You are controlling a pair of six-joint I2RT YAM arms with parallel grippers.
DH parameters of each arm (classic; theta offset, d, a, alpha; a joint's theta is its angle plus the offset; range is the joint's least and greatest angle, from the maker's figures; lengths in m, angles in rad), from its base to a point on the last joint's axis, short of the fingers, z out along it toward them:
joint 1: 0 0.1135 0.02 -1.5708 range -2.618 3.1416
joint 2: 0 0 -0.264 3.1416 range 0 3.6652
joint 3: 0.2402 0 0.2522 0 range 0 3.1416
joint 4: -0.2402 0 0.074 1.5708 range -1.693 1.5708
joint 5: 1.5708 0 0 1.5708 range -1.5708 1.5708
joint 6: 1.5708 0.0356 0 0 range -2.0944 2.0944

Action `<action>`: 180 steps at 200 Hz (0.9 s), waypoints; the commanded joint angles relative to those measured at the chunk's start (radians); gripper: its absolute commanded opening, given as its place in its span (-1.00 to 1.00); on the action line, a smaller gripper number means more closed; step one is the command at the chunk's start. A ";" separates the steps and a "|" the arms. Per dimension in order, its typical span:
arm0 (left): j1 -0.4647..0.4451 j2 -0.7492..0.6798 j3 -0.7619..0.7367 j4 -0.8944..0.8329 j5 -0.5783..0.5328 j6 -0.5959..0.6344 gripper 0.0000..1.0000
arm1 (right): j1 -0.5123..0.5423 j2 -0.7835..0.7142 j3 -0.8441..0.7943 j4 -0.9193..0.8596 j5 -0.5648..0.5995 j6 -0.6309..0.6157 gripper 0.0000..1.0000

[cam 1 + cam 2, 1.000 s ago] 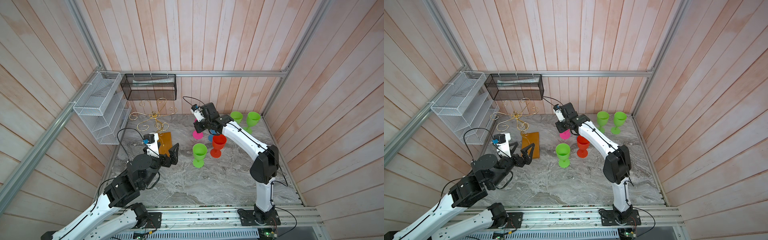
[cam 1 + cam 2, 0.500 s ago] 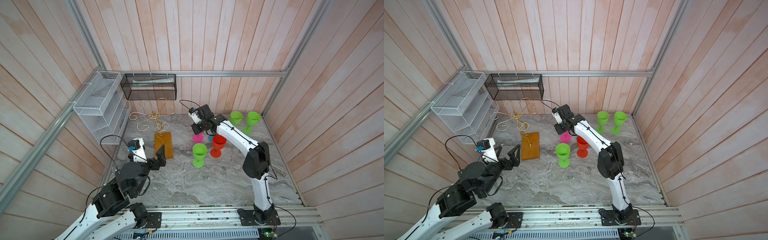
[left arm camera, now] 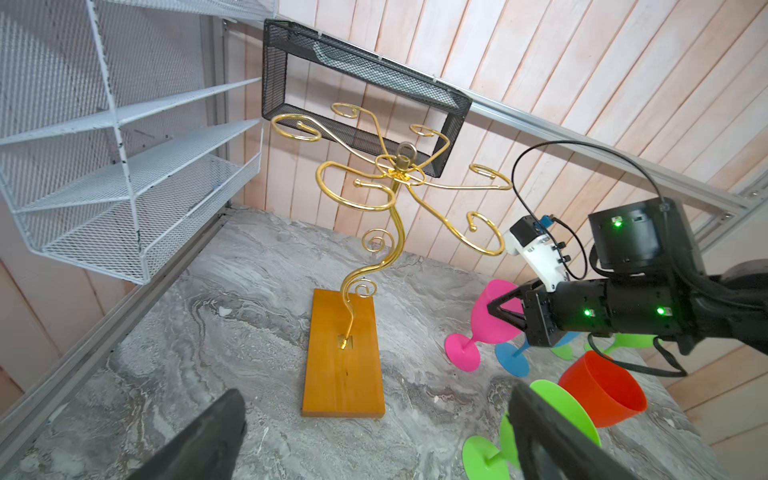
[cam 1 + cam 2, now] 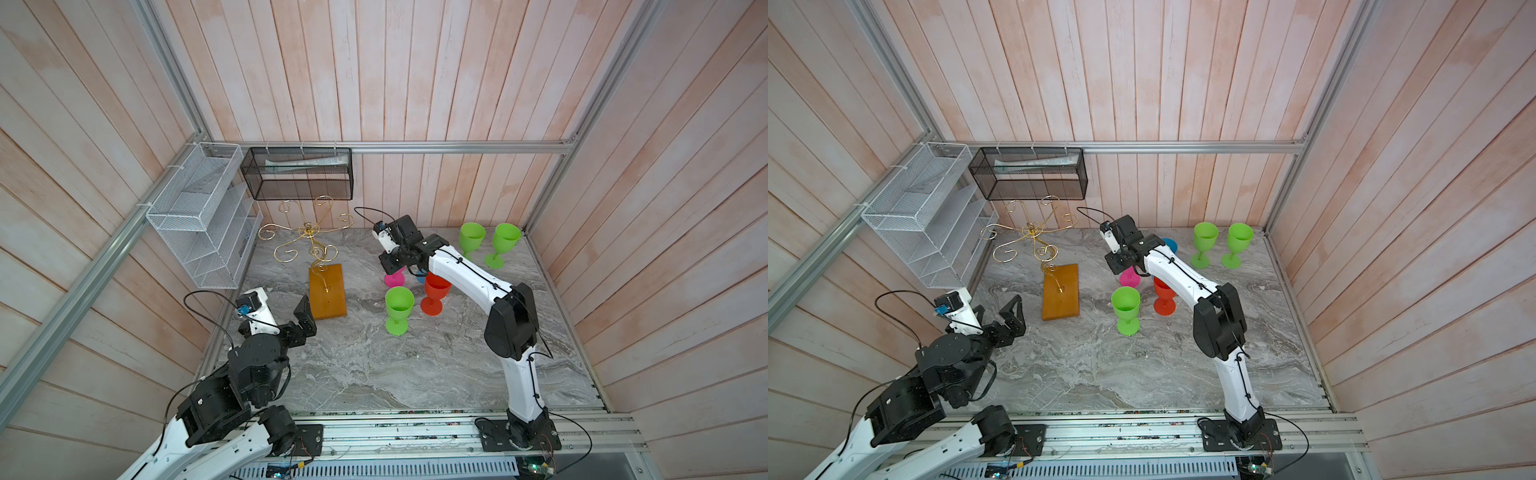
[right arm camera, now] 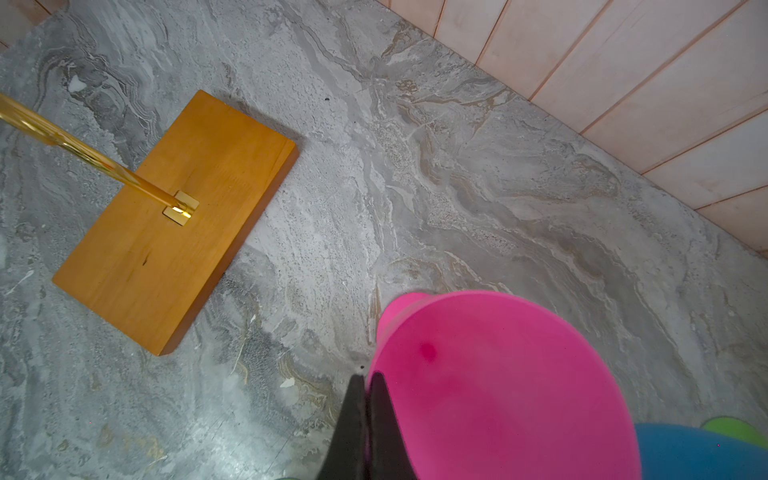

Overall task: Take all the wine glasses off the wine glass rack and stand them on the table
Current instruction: 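Lower the pink glass upright beside the blue glass while the left gripper draws back, then open the right gripper and lift away from the pink glass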

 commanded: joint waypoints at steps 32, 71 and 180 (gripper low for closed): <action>-0.004 -0.016 -0.066 -0.047 -0.112 -0.066 1.00 | 0.016 -0.012 -0.032 0.011 0.021 -0.013 -0.90; -0.004 -0.033 -0.082 -0.036 -0.140 -0.056 1.00 | 0.020 -0.018 -0.037 0.017 0.005 -0.019 -0.75; -0.004 -0.021 -0.110 0.084 -0.160 0.043 1.00 | 0.025 -0.145 -0.050 0.049 0.006 -0.034 0.16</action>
